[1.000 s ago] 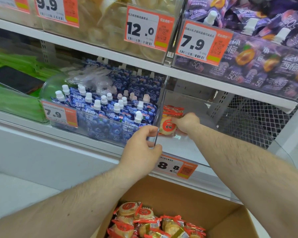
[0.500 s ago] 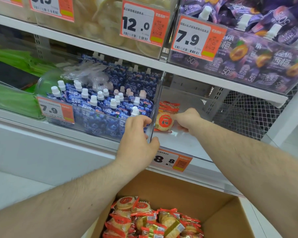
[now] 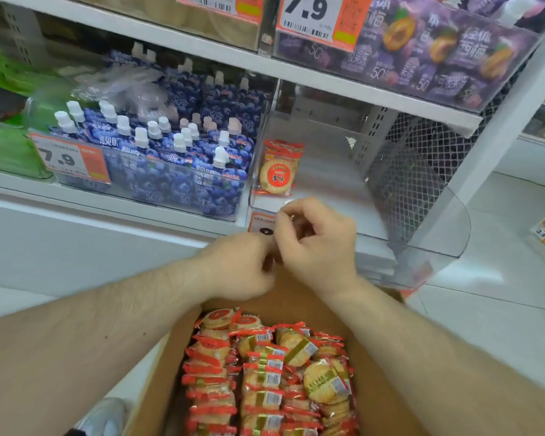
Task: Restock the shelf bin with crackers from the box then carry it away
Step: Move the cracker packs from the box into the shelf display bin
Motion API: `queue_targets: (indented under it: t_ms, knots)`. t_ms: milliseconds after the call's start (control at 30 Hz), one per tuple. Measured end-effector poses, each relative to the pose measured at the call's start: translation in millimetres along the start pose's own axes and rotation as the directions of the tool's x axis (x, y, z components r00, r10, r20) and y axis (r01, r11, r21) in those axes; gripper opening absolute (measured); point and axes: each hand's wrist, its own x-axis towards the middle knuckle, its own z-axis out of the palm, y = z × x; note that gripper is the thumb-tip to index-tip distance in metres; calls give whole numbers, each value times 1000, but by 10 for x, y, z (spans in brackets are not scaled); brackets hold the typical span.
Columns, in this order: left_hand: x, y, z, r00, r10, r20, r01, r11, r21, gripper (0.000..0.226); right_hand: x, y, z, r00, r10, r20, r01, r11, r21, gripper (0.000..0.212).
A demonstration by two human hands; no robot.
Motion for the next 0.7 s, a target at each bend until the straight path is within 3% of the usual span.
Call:
queue_targets:
  t_ms: [67, 100, 167, 200, 267, 333, 367, 400, 467, 700]
  knots:
    - [-35, -67, 66, 986, -33, 166, 14, 993, 119, 7, -378, 60, 27, 997, -68, 43, 66, 996, 52, 16]
    - [-55, -102, 98, 970, -67, 234, 35, 990, 138, 9, -600, 129, 61, 994, -31, 102, 26, 998, 52, 16]
    - [-93, -163, 145, 931, -140, 337, 104, 987, 122, 17, -1076, 330, 155, 936, 197, 292, -182, 980, -76, 17]
    - [-105, -181, 162, 915, -163, 370, 127, 985, 120, 21, -1301, 460, 203, 840, 360, 407, -298, 931, -209, 16]
    - [-120, -209, 203, 896, -171, 411, 131, 984, 124, 24, -1697, 697, 254, 511, 647, 566, -407, 762, -504, 13]
    - [-126, -223, 241, 886, -163, 435, 119, 985, 127, 26, -2016, 819, 257, 171, 768, 618, -412, 625, -663, 9]
    - [-129, -223, 251, 882, -158, 445, 116, 986, 122, 26, -2159, 850, 254, 55, 778, 625, -413, 588, -695, 7]
    - [-127, -220, 257, 878, -153, 452, 113, 987, 114, 26, -2278, 868, 251, -15, 779, 627, -418, 565, -711, 10]
    - [-125, -203, 259, 875, -144, 462, 107, 989, 105, 25, -2436, 880, 241, -63, 783, 619, -445, 533, -720, 31]
    - [-141, -179, 305, 840, -139, 524, 86, 989, 124, 30, -2583, 842, 207, 10, 777, 629, -440, 568, -695, 56]
